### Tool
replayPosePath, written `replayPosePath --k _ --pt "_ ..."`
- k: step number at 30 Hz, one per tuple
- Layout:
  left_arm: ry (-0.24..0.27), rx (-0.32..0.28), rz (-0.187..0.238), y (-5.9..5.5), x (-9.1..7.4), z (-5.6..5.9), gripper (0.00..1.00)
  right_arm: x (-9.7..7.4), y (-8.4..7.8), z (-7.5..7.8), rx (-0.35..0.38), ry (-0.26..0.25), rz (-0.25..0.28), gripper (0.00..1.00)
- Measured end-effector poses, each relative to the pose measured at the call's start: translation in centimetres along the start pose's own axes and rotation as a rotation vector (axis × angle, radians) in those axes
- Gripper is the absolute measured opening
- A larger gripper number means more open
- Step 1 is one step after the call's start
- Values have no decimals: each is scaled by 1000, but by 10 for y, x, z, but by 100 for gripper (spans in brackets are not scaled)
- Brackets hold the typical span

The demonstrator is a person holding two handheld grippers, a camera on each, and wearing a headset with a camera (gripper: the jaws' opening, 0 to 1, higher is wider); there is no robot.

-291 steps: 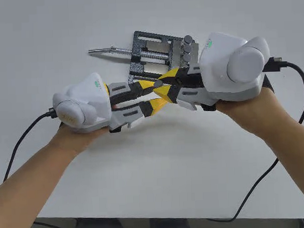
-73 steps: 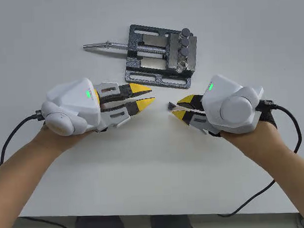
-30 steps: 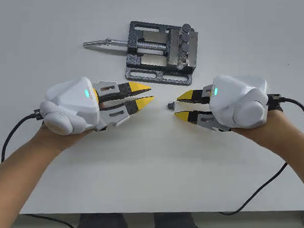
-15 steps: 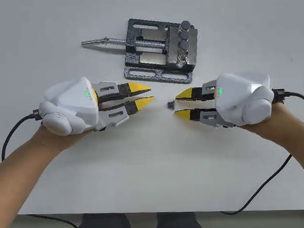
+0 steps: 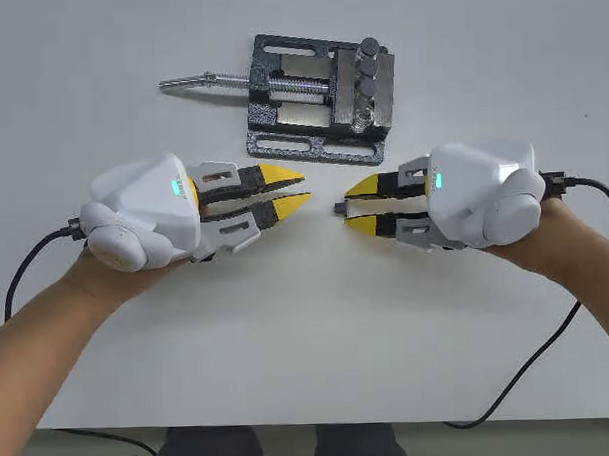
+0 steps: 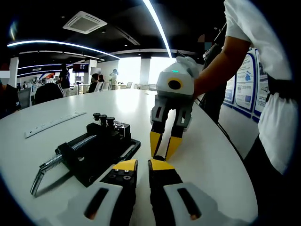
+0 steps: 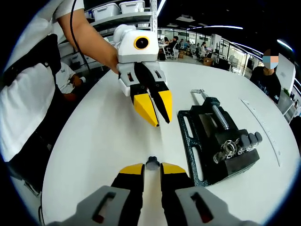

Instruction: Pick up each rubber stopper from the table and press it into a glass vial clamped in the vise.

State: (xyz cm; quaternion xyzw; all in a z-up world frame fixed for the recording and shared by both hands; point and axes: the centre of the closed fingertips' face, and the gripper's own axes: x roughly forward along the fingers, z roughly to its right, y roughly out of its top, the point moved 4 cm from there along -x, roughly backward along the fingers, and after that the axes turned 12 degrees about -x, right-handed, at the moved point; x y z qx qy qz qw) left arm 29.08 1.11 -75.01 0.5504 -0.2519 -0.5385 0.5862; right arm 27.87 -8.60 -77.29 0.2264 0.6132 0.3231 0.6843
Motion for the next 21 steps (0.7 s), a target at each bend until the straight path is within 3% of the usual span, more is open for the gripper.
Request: replayPosePath --k 8,15,21 --pt "1 0 2 1 -1 -1 5 -3 3 -1 -7 4 -5 11" --pt "2 0 13 3 -2 0 5 -9 3 -2 15 26 -140 11" --pt "4 5 24 7 -5 1 5 -12 7 4 47 30 -203 11"
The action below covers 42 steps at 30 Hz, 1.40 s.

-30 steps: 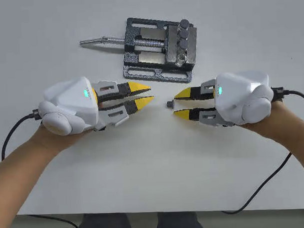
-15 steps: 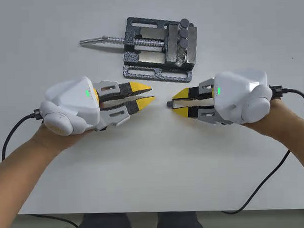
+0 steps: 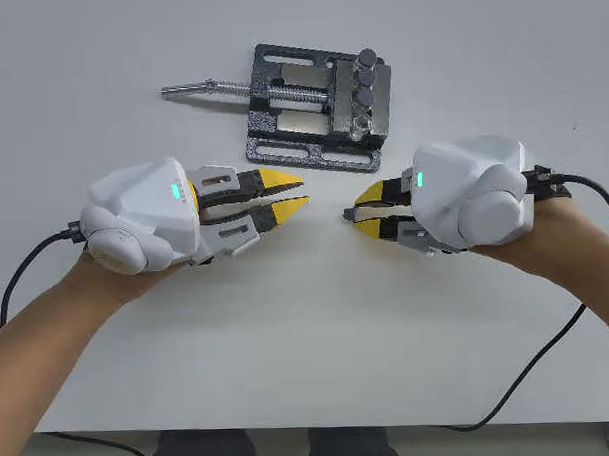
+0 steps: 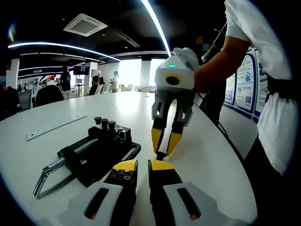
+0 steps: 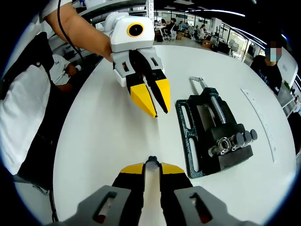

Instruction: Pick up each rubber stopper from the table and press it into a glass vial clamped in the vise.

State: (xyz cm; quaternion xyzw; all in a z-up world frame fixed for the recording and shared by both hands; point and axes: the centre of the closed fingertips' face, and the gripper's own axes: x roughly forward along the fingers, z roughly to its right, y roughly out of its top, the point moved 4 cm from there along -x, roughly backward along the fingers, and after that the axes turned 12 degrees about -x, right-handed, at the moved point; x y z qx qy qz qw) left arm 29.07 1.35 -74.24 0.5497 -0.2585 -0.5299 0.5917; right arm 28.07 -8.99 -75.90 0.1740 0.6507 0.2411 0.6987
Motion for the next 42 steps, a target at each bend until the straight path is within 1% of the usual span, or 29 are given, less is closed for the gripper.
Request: replayPosePath --k 4,5,7,13,14,16,18,20,23,28,32,37,38,42 --pt "3 2 4 2 -3 0 6 -3 1 1 19 14 -43 11" --pt "5 3 5 2 -3 0 6 -4 0 1 36 17 -65 11" --pt "7 2 5 3 -4 1 6 -5 2 2 46 19 -80 11" --pt "4 13 7 9 -8 6 7 -8 0 -1 88 51 -184 11" --pt "4 14 7 9 -9 7 7 -8 -1 -1 93 50 -200 11" --pt "3 17 9 11 -10 9 7 -9 -4 -3 105 70 -247 11" --pt "1 20 9 11 -11 11 7 -8 -5 -5 111 84 -275 11" --pt "0 23 8 11 -12 13 7 -7 -6 -6 115 87 -302 11" --pt "2 26 14 12 -14 13 7 -7 -6 -7 125 101 -332 11" --pt "11 27 23 13 -19 11 7 -3 -6 -5 135 107 -359 11" --pt "21 25 28 13 -21 12 7 2 -5 -5 125 115 -374 11" --pt "33 18 34 11 -24 11 7 7 -3 -6 112 120 -371 11" --pt "37 18 35 12 -24 13 7 8 -2 -6 108 120 -372 11" --pt "43 15 41 12 -24 15 7 9 2 -5 105 115 -359 11"
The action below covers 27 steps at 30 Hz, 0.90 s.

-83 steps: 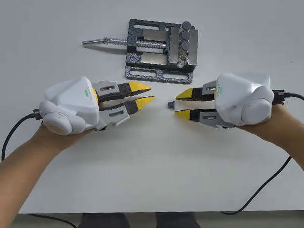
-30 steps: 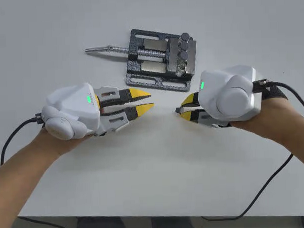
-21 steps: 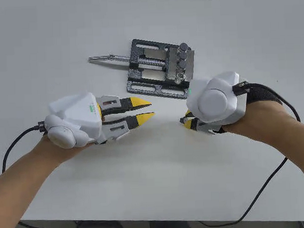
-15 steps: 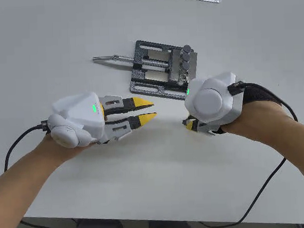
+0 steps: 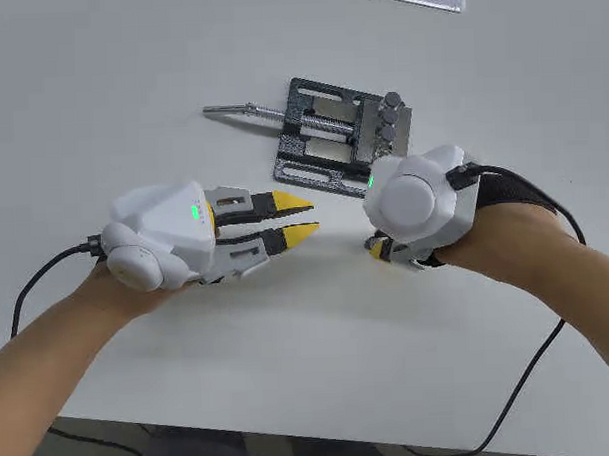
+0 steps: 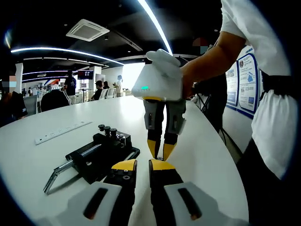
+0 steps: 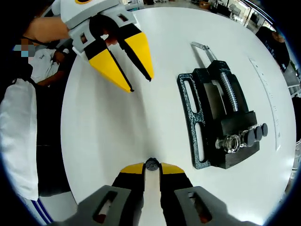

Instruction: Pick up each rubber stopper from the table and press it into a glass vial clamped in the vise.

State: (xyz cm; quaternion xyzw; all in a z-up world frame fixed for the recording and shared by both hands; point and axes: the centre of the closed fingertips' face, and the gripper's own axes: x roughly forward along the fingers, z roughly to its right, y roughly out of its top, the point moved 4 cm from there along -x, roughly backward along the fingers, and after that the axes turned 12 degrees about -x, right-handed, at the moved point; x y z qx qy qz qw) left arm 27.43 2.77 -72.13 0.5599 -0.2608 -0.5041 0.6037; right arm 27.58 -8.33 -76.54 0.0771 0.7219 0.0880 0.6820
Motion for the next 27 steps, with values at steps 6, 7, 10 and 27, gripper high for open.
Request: replayPosePath --k 6,7,10,27 --pt "6 -3 4 -1 0 2 6 1 3 1 -13 -3 2 11" --pt "8 -2 3 -1 0 3 7 1 2 0 -23 -3 1 11" --pt "10 -3 4 -2 -1 2 7 1 1 0 -46 -3 5 11" --pt "17 -3 3 -3 1 1 6 -10 -2 1 -56 -32 58 16"
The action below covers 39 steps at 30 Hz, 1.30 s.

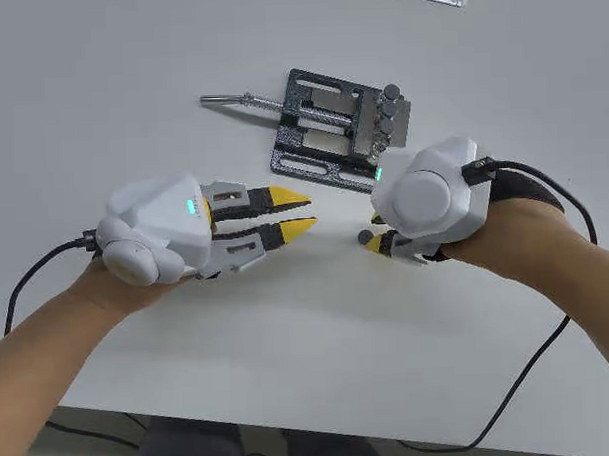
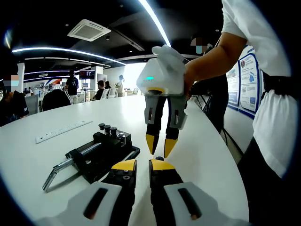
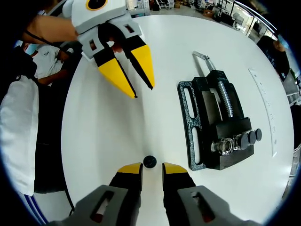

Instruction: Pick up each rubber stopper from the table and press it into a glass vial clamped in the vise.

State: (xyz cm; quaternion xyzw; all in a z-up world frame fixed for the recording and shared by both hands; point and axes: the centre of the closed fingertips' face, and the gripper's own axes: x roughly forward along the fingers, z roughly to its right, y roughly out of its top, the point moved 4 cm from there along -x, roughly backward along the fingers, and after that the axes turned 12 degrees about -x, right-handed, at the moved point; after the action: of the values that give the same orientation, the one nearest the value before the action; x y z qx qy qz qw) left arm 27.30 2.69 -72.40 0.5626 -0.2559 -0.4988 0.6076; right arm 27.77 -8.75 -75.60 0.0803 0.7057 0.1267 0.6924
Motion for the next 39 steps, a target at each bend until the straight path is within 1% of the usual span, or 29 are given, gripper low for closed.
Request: replayPosePath --k 5,8,12,16,23,28,39 --pt "2 2 4 0 0 -2 7 0 1 -3 -21 -18 19 16" --pt "3 6 6 2 0 -3 7 1 2 -4 -33 -40 31 16" --pt "3 12 0 -1 -2 -4 7 2 3 -5 -47 -65 47 15" --pt "-2 18 -15 -5 -5 -3 7 3 4 -6 -43 -66 49 15" --pt "-26 47 -34 -5 -7 1 10 5 3 -7 -51 -74 46 15" --pt "-38 62 -48 -6 -6 1 12 5 2 -6 -51 -81 44 15" --pt "-70 60 -65 -9 -9 -1 19 7 2 -6 -46 -80 42 15"
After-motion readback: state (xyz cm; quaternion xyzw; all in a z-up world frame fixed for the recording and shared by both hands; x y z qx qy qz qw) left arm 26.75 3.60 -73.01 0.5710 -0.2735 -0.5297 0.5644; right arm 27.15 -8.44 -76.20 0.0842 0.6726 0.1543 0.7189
